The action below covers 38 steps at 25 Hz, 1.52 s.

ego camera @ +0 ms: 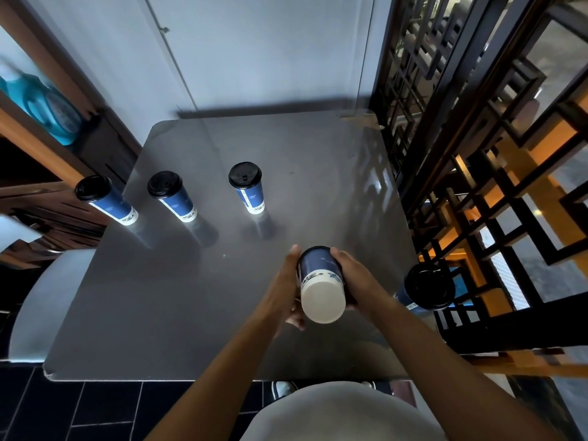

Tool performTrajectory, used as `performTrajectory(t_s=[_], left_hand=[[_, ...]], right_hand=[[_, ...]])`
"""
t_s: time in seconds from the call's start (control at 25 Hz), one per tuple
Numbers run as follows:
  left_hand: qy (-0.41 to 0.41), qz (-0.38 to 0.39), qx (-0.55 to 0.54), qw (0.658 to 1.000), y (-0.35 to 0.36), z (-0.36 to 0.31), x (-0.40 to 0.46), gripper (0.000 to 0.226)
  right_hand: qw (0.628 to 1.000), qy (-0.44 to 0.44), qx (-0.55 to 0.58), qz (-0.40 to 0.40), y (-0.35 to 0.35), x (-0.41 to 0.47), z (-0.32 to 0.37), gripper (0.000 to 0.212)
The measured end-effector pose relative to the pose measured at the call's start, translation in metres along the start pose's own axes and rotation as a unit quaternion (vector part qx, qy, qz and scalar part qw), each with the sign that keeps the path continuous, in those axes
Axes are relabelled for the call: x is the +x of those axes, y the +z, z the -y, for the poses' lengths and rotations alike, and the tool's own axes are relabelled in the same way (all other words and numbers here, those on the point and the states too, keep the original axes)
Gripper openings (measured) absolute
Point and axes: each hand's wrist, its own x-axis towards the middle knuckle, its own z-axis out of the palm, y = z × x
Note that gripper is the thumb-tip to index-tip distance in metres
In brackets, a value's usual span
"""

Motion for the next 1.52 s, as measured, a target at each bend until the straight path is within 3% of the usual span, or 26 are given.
performTrajectory(t_s=[0.12,0.24,0.48,0.64,0.8,1.0,1.08,1.2,1.4,1.52], left_hand=[[-0.001,0.012,-0.02,1.0,0.0,-0.007,-0.004,0.078],[-0.007,0.006,-0.115,0.993,0.002,-0.008,-0.004,0.06],[-0.011,0.018,-0.169,0.985,0.01,-0.005,-0.003,0.061],[-0.043,0.006,-0.065,0.997,0.002,-0.01,-0.006,0.071],[-0.018,0.026,-0.109,0.994,0.006,-0.018,-0.012,0.077],[-0.009,0.036,-0.235,0.971,0.009,-0.016,-0.012,0.057],[0.0,0.025,-0.241,0.97,0.011,-0.016,-0.013,0.055],[-0.007,0.02,-0.203,0.979,0.011,-0.012,-0.011,0.063],[0.001,0.021,-0.066,0.998,0.004,-0.007,-0.011,0.098],[0.049,0.008,-0.058,0.997,0.004,-0.007,-0.011,0.079]], right_hand=[[1.0,0.001,-0.01,-0.004,0.0,0.004,0.0,0.045],[0.999,-0.003,0.051,-0.01,0.001,0.006,-0.002,0.052],[0.994,-0.022,0.11,0.007,0.0,0.01,-0.001,0.046],[0.998,-0.032,0.044,-0.018,0.0,0.01,-0.004,0.042],[0.997,-0.056,-0.045,-0.012,-0.001,0.008,-0.004,0.039],[0.989,-0.017,0.144,-0.01,0.004,0.005,-0.002,0.044],[0.989,-0.021,0.145,-0.011,0.004,0.006,-0.003,0.045],[0.994,-0.032,0.103,-0.012,0.004,0.005,-0.002,0.048],[0.997,-0.041,0.064,-0.004,0.002,0.004,-0.002,0.049],[0.998,-0.046,0.042,-0.009,0.0,0.007,-0.004,0.046]])
